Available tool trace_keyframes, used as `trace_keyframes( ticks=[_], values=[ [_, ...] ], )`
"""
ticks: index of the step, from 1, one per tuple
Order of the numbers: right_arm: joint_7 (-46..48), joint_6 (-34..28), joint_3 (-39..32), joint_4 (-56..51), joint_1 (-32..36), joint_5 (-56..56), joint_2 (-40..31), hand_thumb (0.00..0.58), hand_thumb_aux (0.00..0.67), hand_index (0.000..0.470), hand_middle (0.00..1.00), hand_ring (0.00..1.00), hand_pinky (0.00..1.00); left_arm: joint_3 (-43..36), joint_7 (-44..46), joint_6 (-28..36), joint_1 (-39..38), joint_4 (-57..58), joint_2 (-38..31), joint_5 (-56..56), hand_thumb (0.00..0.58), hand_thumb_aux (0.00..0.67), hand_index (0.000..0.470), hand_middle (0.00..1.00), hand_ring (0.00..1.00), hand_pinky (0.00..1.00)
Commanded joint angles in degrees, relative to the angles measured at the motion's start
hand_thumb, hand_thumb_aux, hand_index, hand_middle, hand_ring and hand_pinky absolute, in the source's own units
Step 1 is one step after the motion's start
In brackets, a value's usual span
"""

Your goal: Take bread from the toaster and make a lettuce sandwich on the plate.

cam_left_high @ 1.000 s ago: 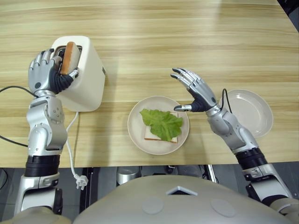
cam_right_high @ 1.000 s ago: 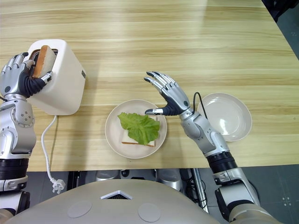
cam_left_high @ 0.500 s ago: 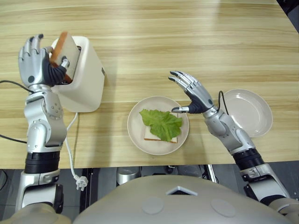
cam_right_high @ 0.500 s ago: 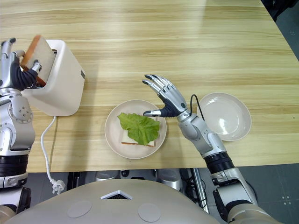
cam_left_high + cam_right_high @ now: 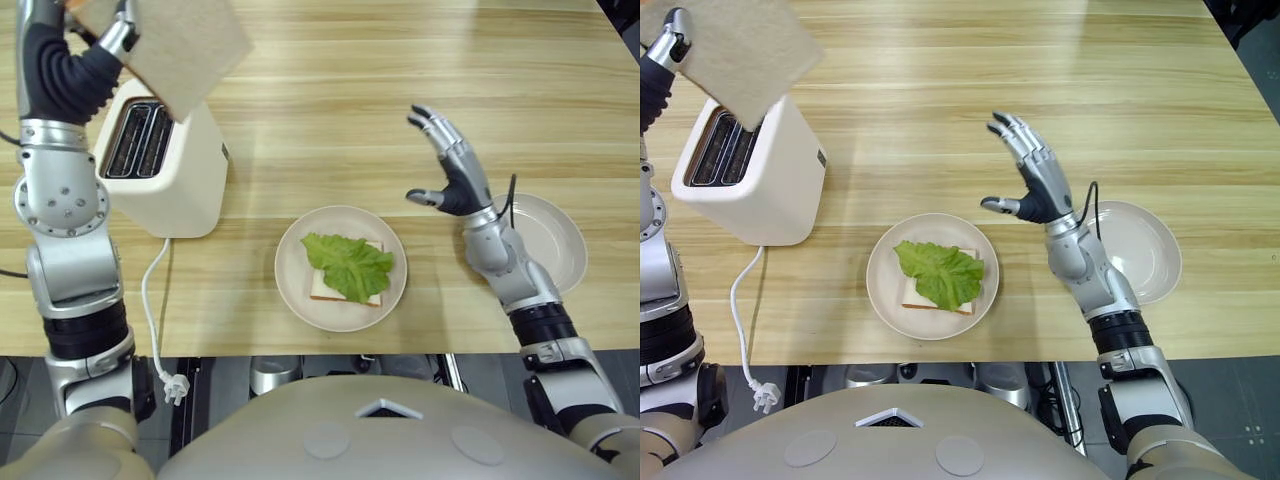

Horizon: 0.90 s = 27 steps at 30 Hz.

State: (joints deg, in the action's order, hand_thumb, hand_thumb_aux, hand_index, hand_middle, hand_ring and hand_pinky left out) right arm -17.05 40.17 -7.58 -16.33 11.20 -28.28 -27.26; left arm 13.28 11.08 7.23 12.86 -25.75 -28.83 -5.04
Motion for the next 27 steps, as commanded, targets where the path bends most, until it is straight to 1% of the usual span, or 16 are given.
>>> trace_keyframes(
  ticks=[1, 4, 6, 9, 12, 17, 21, 27],
  values=[
    [1.07, 2.22, 3.88, -2.88, 2.11, 4.52, -1.40, 0.000, 0.000, 0.000, 0.00, 0.00, 0.00, -4.88, 10.33, 3.41, -1.61, 1.30, 2.55, 12.35, 0.580, 0.670, 0.460, 1.00, 1.00, 1.00],
    [1.47, 3.01, 5.21, -4.60, 3.23, 5.01, -2.04, 0.000, 0.000, 0.000, 0.00, 0.00, 0.00, -8.90, 17.84, 5.93, -4.28, 4.70, 4.46, 19.42, 0.580, 0.670, 0.460, 1.00, 1.00, 1.00],
    [1.68, 3.42, 5.42, -5.25, 3.73, 4.96, -2.10, 0.000, 0.000, 0.000, 0.00, 0.00, 0.00, -10.32, 20.31, 6.94, -5.41, 7.37, 5.51, 21.93, 0.580, 0.670, 0.460, 1.00, 1.00, 1.00],
    [1.80, 3.65, 5.33, -6.24, 4.28, 4.67, -1.81, 0.000, 0.000, 0.000, 0.00, 0.00, 0.00, -12.84, 22.17, 7.54, -6.01, 12.01, 7.10, 22.60, 0.580, 0.670, 0.460, 1.00, 1.00, 1.00],
    [1.81, 3.87, 5.14, -7.29, 4.46, 4.54, -1.35, 0.000, 0.000, 0.000, 0.00, 0.00, 0.00, -15.45, 23.47, 7.06, -6.05, 14.82, 8.17, 21.48, 0.580, 0.670, 0.460, 1.00, 1.00, 1.00],
    [1.94, 4.05, 4.92, -7.95, 4.31, 4.14, -0.73, 0.000, 0.000, 0.000, 0.00, 0.00, 0.00, -21.71, 25.64, 3.70, -6.85, 20.04, 8.20, 16.77, 0.580, 0.670, 0.460, 1.00, 1.00, 1.00],
    [2.05, 3.86, 4.85, -8.55, 4.27, 3.80, -0.36, 0.000, 0.000, 0.000, 0.00, 0.00, 0.00, -25.30, 25.70, 0.52, -5.74, 25.92, 8.71, 12.36, 0.580, 0.670, 0.460, 1.00, 1.00, 1.00],
    [2.25, 3.26, 4.57, -8.80, 4.25, 3.09, 0.28, 0.000, 0.000, 0.000, 0.00, 0.00, 0.00, -29.54, 28.15, -2.62, -3.81, 32.53, 8.91, 8.36, 0.580, 0.670, 0.460, 1.00, 1.00, 1.00]
  ],
)
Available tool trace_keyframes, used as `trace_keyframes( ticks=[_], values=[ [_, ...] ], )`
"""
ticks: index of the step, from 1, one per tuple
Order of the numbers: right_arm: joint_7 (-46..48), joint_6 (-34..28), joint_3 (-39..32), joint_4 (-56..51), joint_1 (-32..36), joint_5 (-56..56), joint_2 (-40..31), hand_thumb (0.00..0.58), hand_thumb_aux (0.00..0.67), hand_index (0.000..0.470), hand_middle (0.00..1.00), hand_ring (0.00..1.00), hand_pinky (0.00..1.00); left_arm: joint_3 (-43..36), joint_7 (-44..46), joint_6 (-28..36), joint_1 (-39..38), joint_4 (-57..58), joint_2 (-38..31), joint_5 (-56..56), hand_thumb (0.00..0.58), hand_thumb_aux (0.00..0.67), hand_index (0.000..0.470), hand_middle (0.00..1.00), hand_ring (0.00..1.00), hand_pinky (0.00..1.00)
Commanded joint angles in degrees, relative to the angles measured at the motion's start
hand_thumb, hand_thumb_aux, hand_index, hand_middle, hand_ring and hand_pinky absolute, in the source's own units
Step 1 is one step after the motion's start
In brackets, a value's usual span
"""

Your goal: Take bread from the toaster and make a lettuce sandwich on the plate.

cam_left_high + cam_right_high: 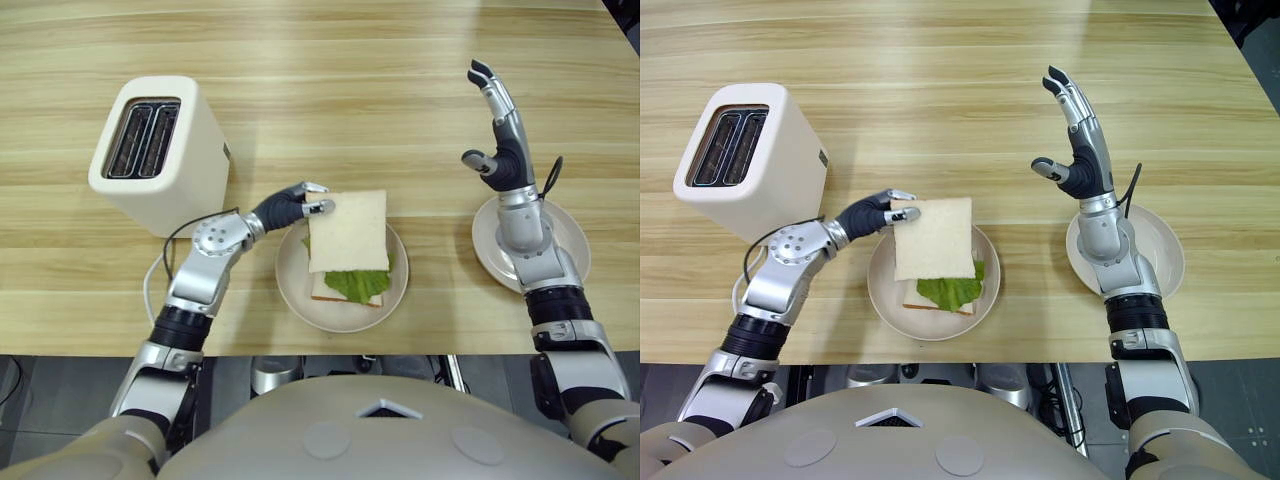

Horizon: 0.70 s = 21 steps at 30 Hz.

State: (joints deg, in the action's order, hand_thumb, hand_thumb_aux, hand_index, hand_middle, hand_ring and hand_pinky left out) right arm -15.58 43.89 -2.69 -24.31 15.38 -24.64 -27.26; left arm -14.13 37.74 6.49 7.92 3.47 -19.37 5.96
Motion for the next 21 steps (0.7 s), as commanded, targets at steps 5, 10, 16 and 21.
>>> trace_keyframes(
  ticks=[5, 10, 16, 21],
  values=[
    [0.95, -0.61, -0.07, -0.33, -0.40, -0.57, 0.33, 0.000, 0.000, 0.000, 0.00, 0.00, 0.00, -4.16, 2.71, -4.00, 2.06, 6.76, -1.34, -5.80, 0.580, 0.670, 0.460, 1.00, 1.00, 1.00],
    [0.89, -0.82, -0.34, -0.23, -0.78, -0.85, 0.67, 0.000, 0.000, 0.000, 0.00, 0.00, 0.00, -5.16, 3.87, -4.90, 2.45, 8.70, -1.25, -7.17, 0.580, 0.670, 0.460, 1.00, 1.00, 1.00],
    [1.07, -0.69, -1.15, 1.06, -1.52, -2.46, 0.50, 0.000, 0.000, 0.000, 0.00, 0.00, 0.00, -5.43, 4.33, -5.31, 2.53, 10.05, -1.09, -8.56, 0.580, 0.670, 0.460, 1.00, 1.00, 1.00],
    [4.17, 2.64, -3.54, 7.22, -4.18, -4.52, -1.14, 0.000, 0.000, 0.000, 0.00, 0.00, 0.00, -6.60, 2.42, -7.03, 2.93, 12.14, -1.38, -12.58, 0.580, 0.670, 0.460, 1.00, 1.00, 1.00]
  ],
)
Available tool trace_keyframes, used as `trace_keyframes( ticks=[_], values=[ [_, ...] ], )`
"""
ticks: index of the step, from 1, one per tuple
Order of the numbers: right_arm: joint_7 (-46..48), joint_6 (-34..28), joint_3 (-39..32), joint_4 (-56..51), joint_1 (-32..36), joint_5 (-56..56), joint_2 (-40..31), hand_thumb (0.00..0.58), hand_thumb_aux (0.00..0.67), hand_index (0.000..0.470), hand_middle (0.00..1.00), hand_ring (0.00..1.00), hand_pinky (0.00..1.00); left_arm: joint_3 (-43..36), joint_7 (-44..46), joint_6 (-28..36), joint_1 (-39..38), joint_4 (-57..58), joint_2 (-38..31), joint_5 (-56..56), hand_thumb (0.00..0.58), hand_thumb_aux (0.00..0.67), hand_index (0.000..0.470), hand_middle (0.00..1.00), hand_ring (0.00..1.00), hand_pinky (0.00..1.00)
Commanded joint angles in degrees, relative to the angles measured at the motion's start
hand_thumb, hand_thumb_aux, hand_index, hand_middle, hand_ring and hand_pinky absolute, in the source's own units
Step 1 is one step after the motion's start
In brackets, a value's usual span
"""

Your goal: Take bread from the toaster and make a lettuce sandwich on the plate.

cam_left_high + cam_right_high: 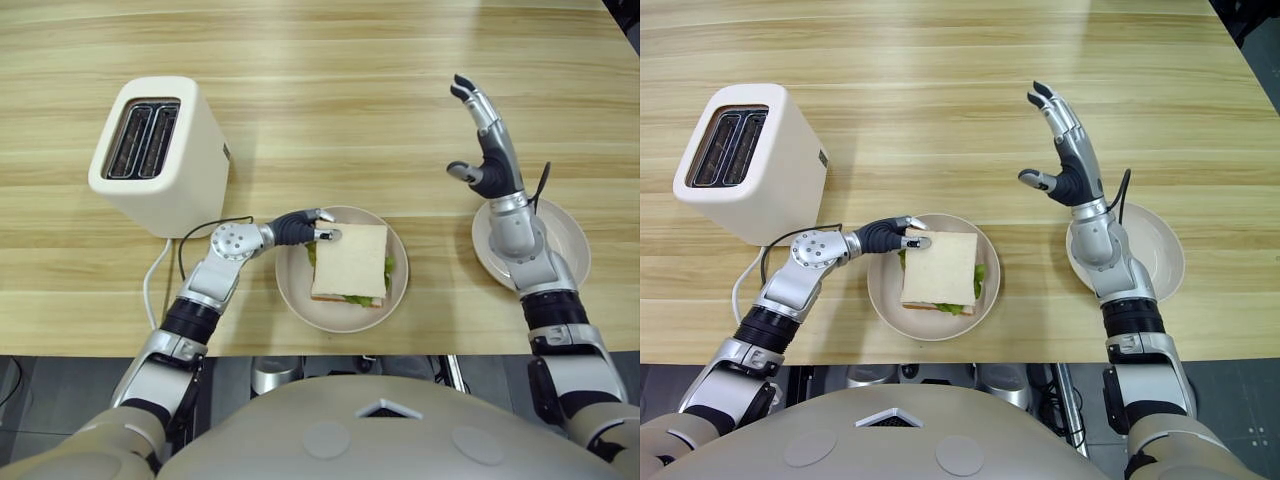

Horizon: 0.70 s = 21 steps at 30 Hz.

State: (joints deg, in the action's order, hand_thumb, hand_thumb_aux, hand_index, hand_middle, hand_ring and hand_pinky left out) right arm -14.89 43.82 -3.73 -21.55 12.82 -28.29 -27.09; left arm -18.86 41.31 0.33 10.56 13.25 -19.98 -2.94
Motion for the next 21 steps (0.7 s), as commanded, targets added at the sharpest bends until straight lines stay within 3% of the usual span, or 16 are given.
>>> trace_keyframes(
  ticks=[1, 6, 11, 21],
  values=[
    [5.83, 4.68, -3.98, 6.55, -2.74, -0.62, -2.40, 0.000, 0.000, 0.000, 0.00, 0.00, 0.00, -2.15, -1.48, -1.19, 0.45, 2.85, -0.82, -4.32, 0.580, 0.670, 0.460, 1.00, 1.00, 1.00],
    [17.92, 12.51, -12.94, 15.84, -8.30, 1.41, -9.20, 0.000, 0.000, 0.000, 0.00, 0.00, 0.00, -3.11, -3.00, -2.67, 1.01, 4.68, -0.82, -6.94, 0.580, 0.670, 0.460, 1.00, 1.00, 1.00],
    [23.90, 15.62, -18.33, 14.39, -8.54, -1.18, -10.80, 0.000, 0.000, 0.000, 0.00, 0.00, 0.00, -3.40, -3.73, -3.56, 1.27, 6.17, -0.17, -8.00, 0.580, 0.670, 0.460, 1.00, 1.00, 1.00],
    [30.61, 11.88, -24.68, 10.50, -7.03, -5.73, -6.56, 0.000, 0.000, 0.000, 0.00, 0.00, 0.00, -4.61, -4.46, -4.93, 2.25, 9.44, 0.84, -9.31, 0.580, 0.670, 0.460, 1.00, 1.00, 1.00]
  ],
)
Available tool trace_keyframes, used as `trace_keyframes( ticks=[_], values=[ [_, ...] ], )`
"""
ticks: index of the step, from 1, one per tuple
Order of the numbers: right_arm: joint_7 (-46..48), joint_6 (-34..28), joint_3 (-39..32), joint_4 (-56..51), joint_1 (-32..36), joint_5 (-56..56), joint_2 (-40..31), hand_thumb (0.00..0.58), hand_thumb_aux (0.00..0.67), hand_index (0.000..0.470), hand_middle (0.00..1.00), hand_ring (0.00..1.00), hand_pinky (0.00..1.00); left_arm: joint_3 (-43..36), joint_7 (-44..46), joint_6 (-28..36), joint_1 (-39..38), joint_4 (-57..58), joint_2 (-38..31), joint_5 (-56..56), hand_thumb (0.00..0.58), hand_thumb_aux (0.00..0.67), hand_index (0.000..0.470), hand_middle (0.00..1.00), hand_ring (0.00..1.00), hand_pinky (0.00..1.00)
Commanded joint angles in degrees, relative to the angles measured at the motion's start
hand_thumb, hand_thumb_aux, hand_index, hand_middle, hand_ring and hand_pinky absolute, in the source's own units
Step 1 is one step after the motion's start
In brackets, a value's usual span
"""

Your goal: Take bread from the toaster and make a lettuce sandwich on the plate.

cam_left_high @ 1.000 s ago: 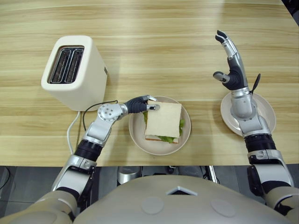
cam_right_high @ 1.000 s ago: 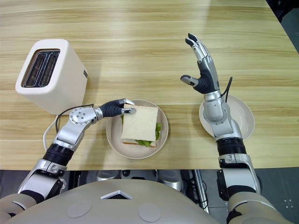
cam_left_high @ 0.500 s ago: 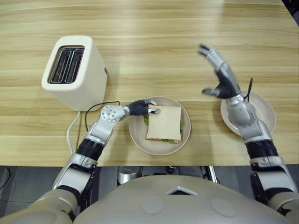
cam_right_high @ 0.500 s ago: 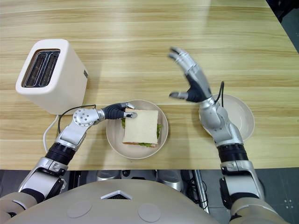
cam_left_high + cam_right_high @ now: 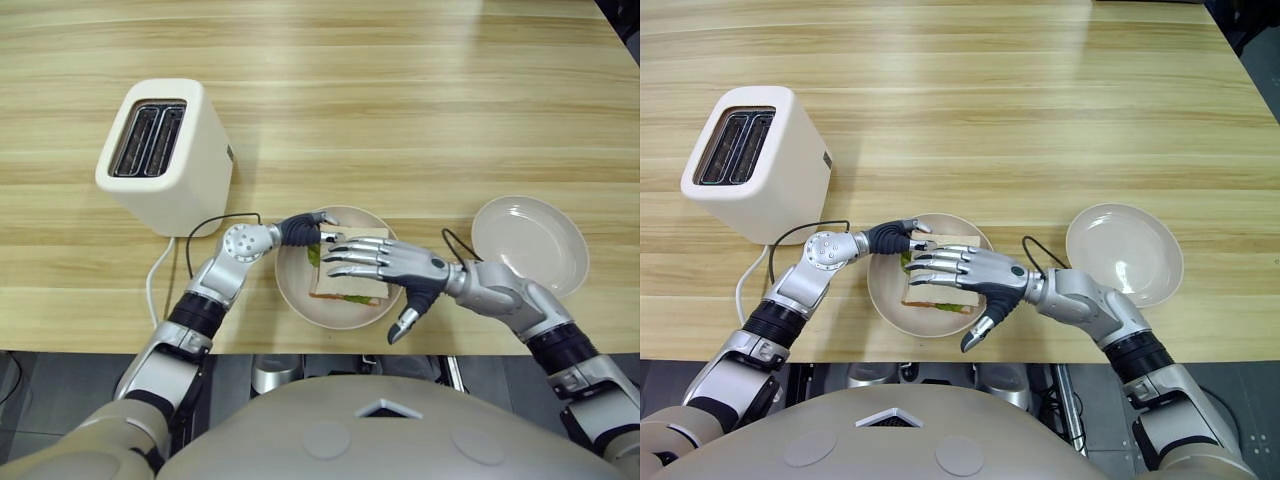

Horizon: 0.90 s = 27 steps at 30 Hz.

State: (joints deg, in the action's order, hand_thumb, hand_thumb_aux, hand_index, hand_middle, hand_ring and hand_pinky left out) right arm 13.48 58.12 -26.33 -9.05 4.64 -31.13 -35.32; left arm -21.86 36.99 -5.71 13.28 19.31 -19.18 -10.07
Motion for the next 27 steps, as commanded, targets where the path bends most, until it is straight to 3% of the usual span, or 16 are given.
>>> trace_keyframes(
  ticks=[1, 12, 13, 14, 15, 16, 17, 27],
  values=[
    [2.88, -3.01, -2.55, -2.39, 1.11, -3.21, 2.07, 0.000, 0.000, 0.000, 0.00, 0.00, 0.00, -1.72, -0.21, 1.04, -0.35, 3.56, 0.11, -2.34, 0.580, 0.670, 0.460, 1.00, 1.00, 1.00],
    [15.92, -15.33, -7.50, -5.26, -0.56, -2.58, 0.96, 0.000, 0.000, 0.000, 0.00, 0.00, 0.00, -0.77, -1.38, 0.43, 0.68, -0.33, 0.28, -2.85, 0.579, 0.649, 0.446, 1.00, 1.00, 1.00],
    [16.40, -15.99, -7.53, -4.81, -0.73, -2.16, 0.98, 0.000, 0.000, 0.000, 0.00, 0.00, 0.00, -0.54, -1.68, 0.36, 0.80, -1.09, 0.18, -2.94, 0.548, 0.512, 0.352, 1.00, 1.00, 1.00],
    [16.82, -16.53, -7.57, -4.51, -0.87, -1.77, 0.99, 0.000, 0.000, 0.000, 0.00, 0.00, 0.00, -0.26, -2.17, 0.28, 0.97, -1.78, 0.10, -3.14, 0.498, 0.418, 0.287, 1.00, 1.00, 1.00],
    [17.15, -17.05, -7.58, -4.24, -1.01, -1.40, 1.02, 0.000, 0.000, 0.000, 0.00, 0.00, 0.00, 0.12, -2.71, 0.25, 1.18, -2.59, 0.01, -3.41, 0.331, 0.231, 0.159, 1.00, 1.00, 1.00],
    [17.28, -17.45, -7.57, -3.98, -1.08, -1.23, 1.08, 0.000, 0.000, 0.000, 0.00, 0.00, 0.00, 0.50, -3.19, 0.22, 1.36, -3.49, -0.15, -3.67, 0.112, 0.068, 0.047, 1.00, 1.00, 1.00],
    [17.35, -17.74, -7.56, -3.77, -1.13, -1.13, 1.10, 0.000, 0.000, 0.000, 0.00, 0.00, 0.00, 0.87, -3.94, 0.14, 1.53, -4.48, -0.36, -4.16, 0.000, 0.000, 0.000, 1.00, 1.00, 1.00],
    [17.38, -18.41, -7.52, -2.54, -1.53, 0.70, 1.60, 0.000, 0.000, 0.000, 0.00, 0.00, 0.00, 5.69, -11.72, 1.02, 2.46, -20.06, -4.23, -10.84, 0.000, 0.000, 0.000, 1.00, 1.00, 1.00]
  ],
)
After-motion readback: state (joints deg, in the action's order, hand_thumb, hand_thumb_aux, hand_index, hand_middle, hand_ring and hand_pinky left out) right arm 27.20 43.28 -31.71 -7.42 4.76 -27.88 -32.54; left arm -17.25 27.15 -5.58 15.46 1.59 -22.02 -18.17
